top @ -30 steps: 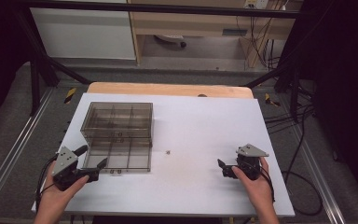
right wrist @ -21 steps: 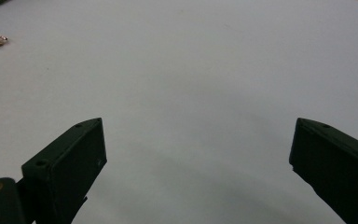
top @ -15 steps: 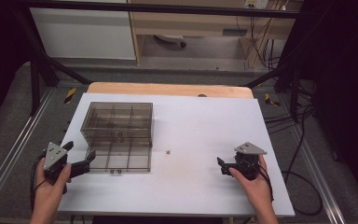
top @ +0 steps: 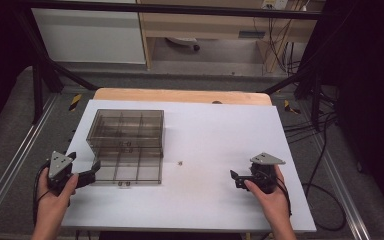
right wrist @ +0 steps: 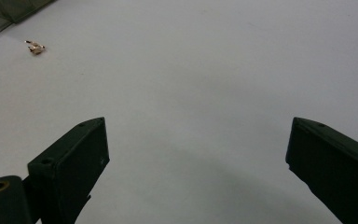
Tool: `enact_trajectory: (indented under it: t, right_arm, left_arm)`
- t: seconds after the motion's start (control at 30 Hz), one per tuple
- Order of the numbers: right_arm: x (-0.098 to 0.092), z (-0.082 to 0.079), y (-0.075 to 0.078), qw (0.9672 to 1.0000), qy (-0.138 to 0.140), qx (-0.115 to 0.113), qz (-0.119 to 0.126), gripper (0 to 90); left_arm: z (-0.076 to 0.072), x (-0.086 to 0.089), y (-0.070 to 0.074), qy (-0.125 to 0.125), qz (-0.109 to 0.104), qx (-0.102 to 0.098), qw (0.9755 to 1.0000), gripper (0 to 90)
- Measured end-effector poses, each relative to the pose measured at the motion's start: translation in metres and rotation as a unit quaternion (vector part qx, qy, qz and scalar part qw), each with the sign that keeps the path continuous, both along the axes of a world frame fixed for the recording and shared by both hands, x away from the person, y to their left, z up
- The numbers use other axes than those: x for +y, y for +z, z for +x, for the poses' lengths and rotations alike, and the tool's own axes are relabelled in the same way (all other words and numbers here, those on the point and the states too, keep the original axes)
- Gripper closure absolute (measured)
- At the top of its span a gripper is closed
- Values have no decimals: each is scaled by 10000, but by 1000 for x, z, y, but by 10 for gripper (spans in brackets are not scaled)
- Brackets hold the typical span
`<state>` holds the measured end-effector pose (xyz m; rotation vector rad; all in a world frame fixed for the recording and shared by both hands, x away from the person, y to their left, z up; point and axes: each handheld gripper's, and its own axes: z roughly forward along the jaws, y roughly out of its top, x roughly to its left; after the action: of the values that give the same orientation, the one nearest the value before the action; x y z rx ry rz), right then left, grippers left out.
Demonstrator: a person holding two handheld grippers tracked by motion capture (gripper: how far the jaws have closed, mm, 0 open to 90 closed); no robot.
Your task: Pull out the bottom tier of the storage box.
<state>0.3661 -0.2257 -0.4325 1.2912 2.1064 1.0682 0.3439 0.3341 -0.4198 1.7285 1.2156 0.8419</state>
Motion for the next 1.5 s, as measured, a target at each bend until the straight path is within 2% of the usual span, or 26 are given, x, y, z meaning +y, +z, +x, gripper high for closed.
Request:
enact_trajectory:
  t: [0.13,0.23,0.33,0.47,0.6,0.8,0.9,0.97,1.07,1.27,1.33,1.4,1.43,1.5]
  right_arm:
    - [10,0,1,9999,110,25,-112,69]
    - [19,1,1,9994,234,86,-224,71]
    - [27,4,4,9990,384,73,-194,69]
    - [43,11,10,9979,611,97,-192,65]
    - [64,18,14,9960,846,79,-269,64]
    - [102,31,22,9934,1129,31,-201,82]
    - [120,37,28,9919,1245,-9,-243,96]
    - [130,43,30,9914,1276,-22,-295,107]
    - [142,50,30,9908,1336,44,-191,125]
    - [159,63,14,9893,1423,313,-30,142]
    - [163,67,10,9894,1385,429,-75,151]
    - [164,70,10,9900,1274,598,114,165]
    - [165,71,11,9902,1237,644,122,169]
    - [167,73,12,9908,1201,625,12,172]
  left_arm:
    - [1,4,-1,76,-26,65,9999,106]
    - [-1,7,-1,255,24,69,9996,116]
    - [-3,9,-1,217,-81,99,9997,120]
    - [-2,6,-1,178,-66,96,9998,120]
    - [-1,4,-1,143,-62,81,9998,118]
    - [-1,5,-1,130,-83,46,9999,116]
    - [1,5,-1,123,-88,63,9999,117]
    - [1,4,-2,107,-38,76,9999,117]
    - [1,2,-1,72,3,37,10000,116]
    - [1,-2,-2,-16,154,28,9999,109]
    - [1,-2,-2,-18,180,53,9998,107]
    - [2,-1,-2,-16,177,77,9998,107]
    - [2,-1,-2,-10,164,81,9998,107]
    - [1,-1,-2,-3,158,97,9998,107]
